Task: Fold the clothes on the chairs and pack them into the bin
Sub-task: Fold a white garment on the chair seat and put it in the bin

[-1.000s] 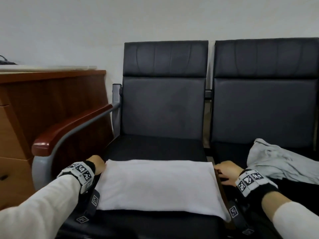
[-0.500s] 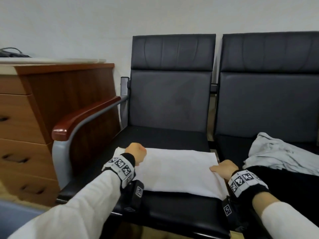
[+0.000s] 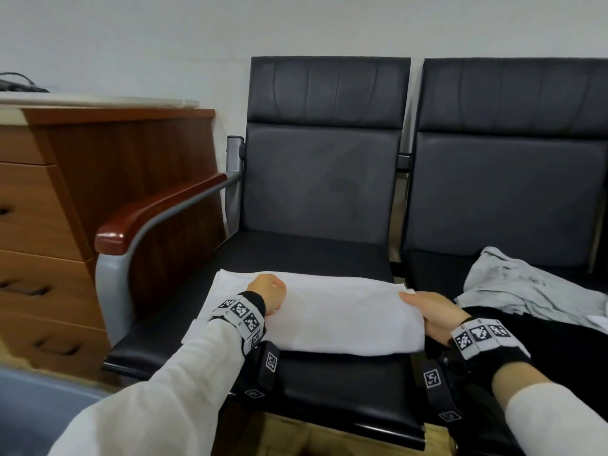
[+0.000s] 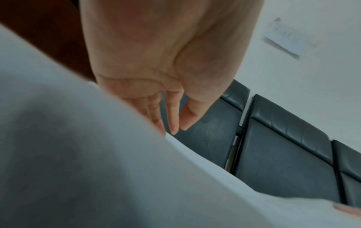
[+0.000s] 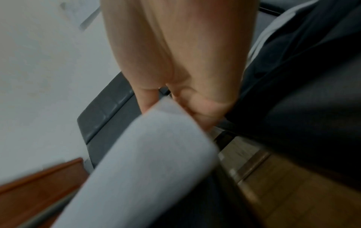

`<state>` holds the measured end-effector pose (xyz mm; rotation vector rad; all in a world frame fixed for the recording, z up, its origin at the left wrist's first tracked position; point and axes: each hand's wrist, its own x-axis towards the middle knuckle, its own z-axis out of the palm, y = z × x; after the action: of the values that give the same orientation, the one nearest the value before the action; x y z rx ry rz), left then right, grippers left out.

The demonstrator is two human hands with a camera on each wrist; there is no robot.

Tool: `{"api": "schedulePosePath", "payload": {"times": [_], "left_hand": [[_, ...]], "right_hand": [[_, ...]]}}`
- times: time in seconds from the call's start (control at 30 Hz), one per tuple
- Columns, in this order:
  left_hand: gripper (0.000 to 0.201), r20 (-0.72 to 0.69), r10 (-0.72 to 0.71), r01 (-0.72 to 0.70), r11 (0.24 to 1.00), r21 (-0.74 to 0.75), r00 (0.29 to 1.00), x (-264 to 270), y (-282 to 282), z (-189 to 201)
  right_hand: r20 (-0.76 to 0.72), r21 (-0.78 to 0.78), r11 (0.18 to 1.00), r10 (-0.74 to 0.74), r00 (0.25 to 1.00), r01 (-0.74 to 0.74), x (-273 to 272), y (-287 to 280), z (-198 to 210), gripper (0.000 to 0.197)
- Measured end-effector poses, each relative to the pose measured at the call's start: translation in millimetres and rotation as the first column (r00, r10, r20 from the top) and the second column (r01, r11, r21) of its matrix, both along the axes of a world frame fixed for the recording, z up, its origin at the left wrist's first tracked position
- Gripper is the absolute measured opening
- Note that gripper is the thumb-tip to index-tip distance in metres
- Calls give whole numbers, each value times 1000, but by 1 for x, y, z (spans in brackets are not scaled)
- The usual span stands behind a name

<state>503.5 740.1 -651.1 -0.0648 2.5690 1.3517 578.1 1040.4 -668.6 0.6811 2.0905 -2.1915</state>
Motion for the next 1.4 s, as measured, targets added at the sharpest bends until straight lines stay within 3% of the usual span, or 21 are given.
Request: {"api": "schedulePosePath", "payload": {"times": [0.13,0.27,0.37,0.43,0.5,0.6,0.67,0.73,0.8,0.87,0.93,1.0,1.13,1.3,1.4], "left_hand": [[27,-12,-165,165,986,-28,986,11,20,5],[41,101,-248,251,968,-11,963,28,45,6],[44,140,-311,306,950,60,940,40,61,4],[46,117,-350,339,935,100,930,45,74,2],[48,127,-365,335,919,208,922,52,86,3],[49,141,-363,282,872,399,921,55,90,6],[34,157,-307,186,834,520,939,49,77,13],[15,192,-134,-7,801,599,972,38,51,22],[14,251,94,-228,775,589,964,25,18,21],[32,315,190,-349,727,592,930,16,-13,10],[54,388,160,-380,706,598,908,13,-35,-3],[58,402,99,-346,717,605,910,11,-46,-10],[24,277,179,-301,810,503,944,7,-44,-17],[68,209,162,-218,936,278,964,-1,-39,-22],[63,43,266,-259,958,-122,963,15,-31,4]], "right_hand": [[-70,-200,977,-94,993,78,0,-4,15,33],[-79,-430,902,-93,992,50,8,-9,32,23],[-284,-456,889,-100,954,-43,13,-11,44,54],[-384,-566,811,-103,917,-146,15,-18,56,37],[-370,-630,761,-119,922,-154,13,-34,72,26],[-327,-434,901,-161,931,4,2,-61,82,29],[-325,-339,941,-108,940,-9,-5,-83,86,23],[-329,-258,963,-9,944,-80,-11,-108,89,16],[-326,-110,981,117,938,-161,-14,-140,88,7],[-284,65,962,272,919,-265,-17,-172,78,28],[-193,114,897,441,876,-427,-18,-196,64,48],[-119,112,880,474,873,-463,-22,-202,52,70],[-123,140,949,301,946,-283,-28,-166,45,69],[12,400,900,182,983,-171,-27,-124,27,52],[143,480,861,113,983,-168,-27,-104,15,41]]}}
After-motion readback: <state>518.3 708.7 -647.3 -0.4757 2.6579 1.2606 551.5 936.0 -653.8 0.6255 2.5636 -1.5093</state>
